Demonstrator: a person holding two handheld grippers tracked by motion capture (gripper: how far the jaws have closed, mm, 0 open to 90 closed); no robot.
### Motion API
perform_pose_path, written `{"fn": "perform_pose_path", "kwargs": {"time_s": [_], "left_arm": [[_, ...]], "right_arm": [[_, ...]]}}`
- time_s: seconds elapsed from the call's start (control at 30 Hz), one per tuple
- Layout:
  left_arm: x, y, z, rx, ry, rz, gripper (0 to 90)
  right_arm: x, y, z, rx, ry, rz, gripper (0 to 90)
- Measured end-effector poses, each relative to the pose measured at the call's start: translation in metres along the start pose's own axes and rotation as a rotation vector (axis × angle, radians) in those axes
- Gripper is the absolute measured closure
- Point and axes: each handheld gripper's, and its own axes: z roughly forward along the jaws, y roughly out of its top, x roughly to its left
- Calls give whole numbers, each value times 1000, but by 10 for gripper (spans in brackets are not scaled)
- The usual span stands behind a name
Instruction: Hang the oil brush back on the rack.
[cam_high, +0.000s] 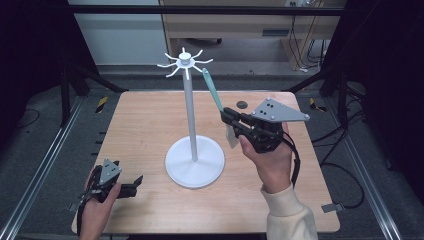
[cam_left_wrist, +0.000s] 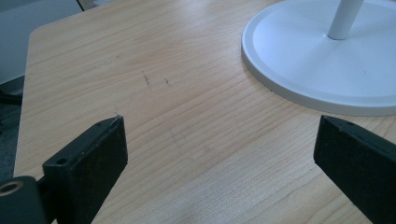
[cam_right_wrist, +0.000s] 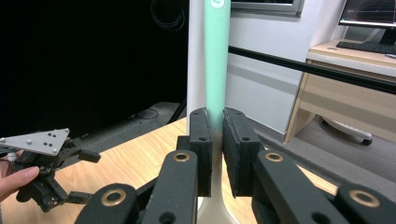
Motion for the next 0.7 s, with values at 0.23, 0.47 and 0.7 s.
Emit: {"fn": "perform_pose_path", "kwargs": {"time_s": [0.23,0.47,0.7], "left_arm": [[1,0,0,4,1,3,24],[1,0,0,4,3,2,24],[0,0,0,3,-1,0,24]], "right_arm": [[-2,0,10,5,11,4,826],[-1,0,18,8,23,8,826],[-1,-1,21,7,26,13,826]]}}
